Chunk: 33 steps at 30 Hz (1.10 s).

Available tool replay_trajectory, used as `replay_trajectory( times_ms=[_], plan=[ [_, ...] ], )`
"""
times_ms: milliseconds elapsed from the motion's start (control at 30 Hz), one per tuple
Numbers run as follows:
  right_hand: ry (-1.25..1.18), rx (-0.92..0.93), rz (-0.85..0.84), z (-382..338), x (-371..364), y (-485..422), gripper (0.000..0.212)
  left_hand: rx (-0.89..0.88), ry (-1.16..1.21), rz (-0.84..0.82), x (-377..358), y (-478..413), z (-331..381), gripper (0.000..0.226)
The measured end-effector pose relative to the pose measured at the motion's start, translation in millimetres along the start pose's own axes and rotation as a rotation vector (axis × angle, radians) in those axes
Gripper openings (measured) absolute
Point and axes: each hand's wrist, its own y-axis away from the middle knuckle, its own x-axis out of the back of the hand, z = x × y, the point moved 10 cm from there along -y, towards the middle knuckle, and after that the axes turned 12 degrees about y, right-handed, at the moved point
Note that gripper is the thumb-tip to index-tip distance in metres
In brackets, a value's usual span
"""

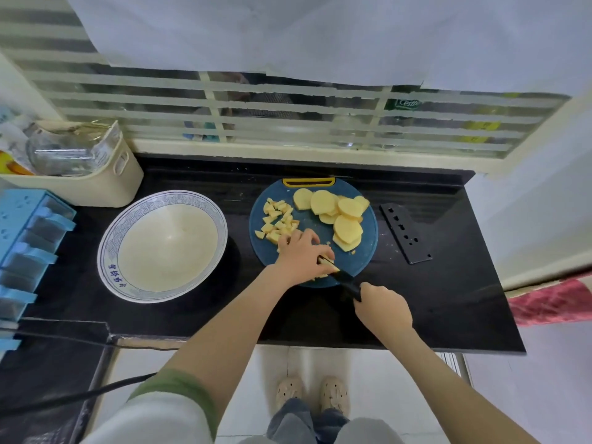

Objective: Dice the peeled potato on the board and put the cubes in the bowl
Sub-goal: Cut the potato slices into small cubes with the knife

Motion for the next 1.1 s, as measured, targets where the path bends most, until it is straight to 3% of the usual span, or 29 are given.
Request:
replay_trajectory(
  times_ms=[200, 400, 500, 600, 733, 833, 933, 1000, 1100],
  plan=[
    [0.159, 0.119, -0.008, -3.4, -9.2, 2.4, 0.017, 0.068, -0.097, -0.059, -12.5, -13.3, -5.6, 0.020],
    [0.130, 0.123, -0.034, 8.7, -13.7, 4.1, 0.017, 0.124, -0.078, -0.029, -16.6, -22.5, -15.9, 0.017],
    [0.044, 0.091, -0.049, 18.2, -13.1, 2.9, 0.017, 0.183, 0.075, 0.079, 0.2, -21.8, -20.1, 0.021],
    [-0.089, 0.050, -0.069, 26.3, -11.6, 1.1, 0.019, 0.255, 0.217, 0.296, 29.1, -14.2, -27.8, 0.025],
    [-0.285, -0.031, -0.113, 35.6, -13.5, -0.3, 0.021, 0.496, 0.434, 0.559, 53.3, 14.9, -57.7, 0.029],
    [-0.427, -0.118, -0.105, 43.1, -15.7, -1.2, 0.024, 0.601, 0.568, 0.406, 21.8, 22.2, -71.2, 0.033],
    [-0.506, -0.159, -0.122, 44.5, -23.9, -2.1, 0.023, 0.668, 0.598, 0.177, -24.3, 26.3, -63.6, 0.065],
    [-0.533, -0.170, -0.133, 43.6, -30.2, -1.3, 0.022, 0.655, 0.522, 0.136, -40.5, 23.6, -53.2, 0.089],
    [-0.541, -0.178, -0.135, 44.0, -37.9, -1.5, 0.022, 0.591, 0.298, 0.112, -49.1, 13.5, -38.3, 0.102]
  ],
)
